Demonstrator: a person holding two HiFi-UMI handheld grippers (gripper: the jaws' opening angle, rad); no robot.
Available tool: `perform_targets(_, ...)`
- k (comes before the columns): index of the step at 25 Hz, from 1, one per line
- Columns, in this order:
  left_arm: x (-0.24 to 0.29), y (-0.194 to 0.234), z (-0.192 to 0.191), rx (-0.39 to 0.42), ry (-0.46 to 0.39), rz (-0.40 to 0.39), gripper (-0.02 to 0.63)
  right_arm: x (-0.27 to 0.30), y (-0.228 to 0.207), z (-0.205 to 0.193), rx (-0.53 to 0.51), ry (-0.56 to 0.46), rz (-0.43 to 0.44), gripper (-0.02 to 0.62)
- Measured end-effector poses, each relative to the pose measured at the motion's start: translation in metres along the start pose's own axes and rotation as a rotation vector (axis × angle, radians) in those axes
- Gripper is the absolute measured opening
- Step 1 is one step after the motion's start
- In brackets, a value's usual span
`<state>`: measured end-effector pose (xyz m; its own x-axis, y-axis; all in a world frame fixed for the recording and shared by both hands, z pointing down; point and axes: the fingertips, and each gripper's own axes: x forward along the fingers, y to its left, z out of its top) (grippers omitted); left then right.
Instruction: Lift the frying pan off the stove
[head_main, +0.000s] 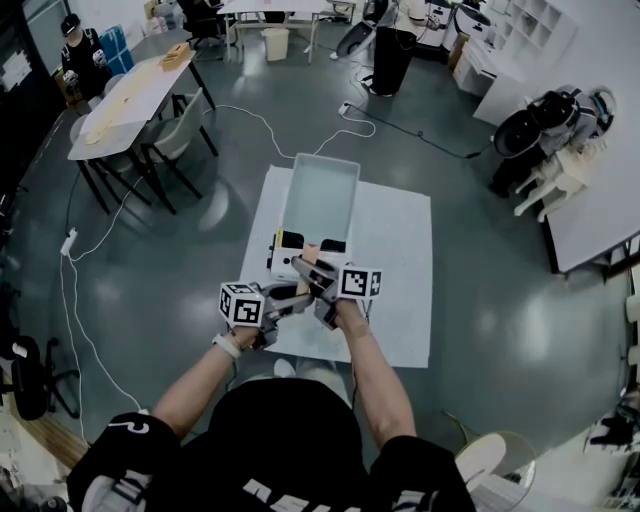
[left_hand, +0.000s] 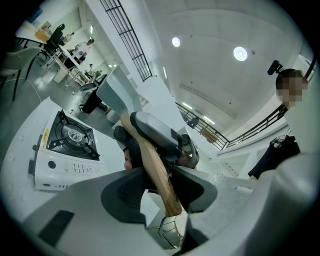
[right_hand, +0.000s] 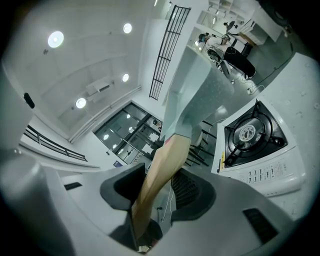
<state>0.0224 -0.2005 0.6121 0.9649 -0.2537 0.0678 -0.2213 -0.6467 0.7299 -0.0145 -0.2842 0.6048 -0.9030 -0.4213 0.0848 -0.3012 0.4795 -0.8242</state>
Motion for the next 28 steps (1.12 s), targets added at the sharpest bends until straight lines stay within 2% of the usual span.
perform_targets(11,0.002,-0.008,-0.010,0.013,0.047,-0.035,0.158,-0.014,0.004,-0.004,0.017,-0.059,-0.002,0.158)
perform_targets(28,0.074,-0.041,-0.038,0.020,0.168,-0.150,0.160,-0.108,-0.018,0.011,0.020,-0.185,-0.121,0.158)
